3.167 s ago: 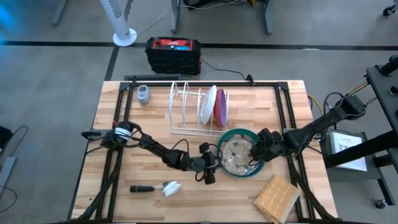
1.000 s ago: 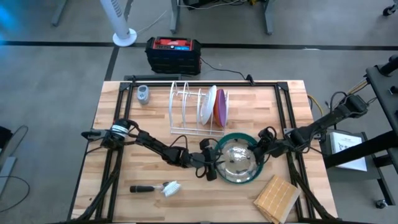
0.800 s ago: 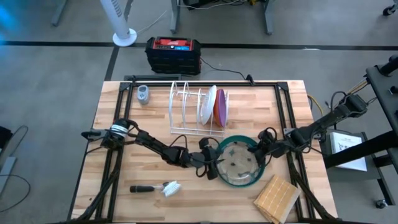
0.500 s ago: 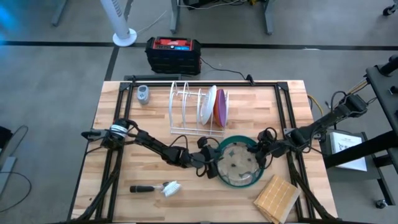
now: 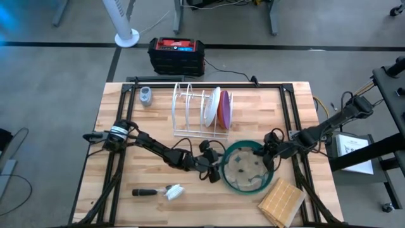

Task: Sort dishes
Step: Put the blue patterned plate into the dish rack

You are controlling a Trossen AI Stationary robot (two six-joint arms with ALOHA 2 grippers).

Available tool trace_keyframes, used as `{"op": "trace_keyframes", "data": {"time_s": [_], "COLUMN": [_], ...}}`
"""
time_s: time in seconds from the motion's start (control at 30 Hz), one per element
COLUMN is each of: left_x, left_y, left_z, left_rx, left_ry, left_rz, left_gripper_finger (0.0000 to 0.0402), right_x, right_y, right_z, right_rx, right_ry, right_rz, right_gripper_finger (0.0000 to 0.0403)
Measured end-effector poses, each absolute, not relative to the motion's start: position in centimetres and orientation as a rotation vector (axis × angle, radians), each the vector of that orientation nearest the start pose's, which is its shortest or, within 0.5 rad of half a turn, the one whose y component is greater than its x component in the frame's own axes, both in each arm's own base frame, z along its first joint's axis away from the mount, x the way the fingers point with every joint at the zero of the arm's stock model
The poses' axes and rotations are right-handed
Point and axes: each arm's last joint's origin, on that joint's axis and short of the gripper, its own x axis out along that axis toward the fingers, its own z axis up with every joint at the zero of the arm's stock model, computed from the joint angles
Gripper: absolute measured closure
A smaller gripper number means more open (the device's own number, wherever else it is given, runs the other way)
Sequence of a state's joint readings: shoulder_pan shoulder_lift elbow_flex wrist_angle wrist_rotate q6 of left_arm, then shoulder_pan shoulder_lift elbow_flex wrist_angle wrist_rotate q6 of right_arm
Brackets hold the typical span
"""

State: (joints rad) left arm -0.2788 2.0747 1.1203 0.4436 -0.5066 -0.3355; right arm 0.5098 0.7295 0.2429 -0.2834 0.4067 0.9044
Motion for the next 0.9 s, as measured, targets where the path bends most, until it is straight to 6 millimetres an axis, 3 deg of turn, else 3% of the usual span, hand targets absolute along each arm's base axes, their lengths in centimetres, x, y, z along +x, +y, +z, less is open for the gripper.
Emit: {"op": "trace_keyframes", "data": {"time_s": [0.3,0.9], "left_x": [40.7,40.5], "left_y": [-10.2,-10.2], "left_z": [12.5,13.1], "left_rx": [-0.145,-0.181], "left_ry": [0.433,0.455], "left_rz": [0.276,0.207], "left_gripper_finger": [0.0248,0.0248], "right_x": [12.4,12.4], "right_y": [5.5,5.3], "right_z": [17.1,17.8], "right_rx": [0.475,0.377], "right_ry": [0.656,0.59], "right_rz": [-0.231,-0.251], "right_gripper_finger": [0.039,0.04]}}
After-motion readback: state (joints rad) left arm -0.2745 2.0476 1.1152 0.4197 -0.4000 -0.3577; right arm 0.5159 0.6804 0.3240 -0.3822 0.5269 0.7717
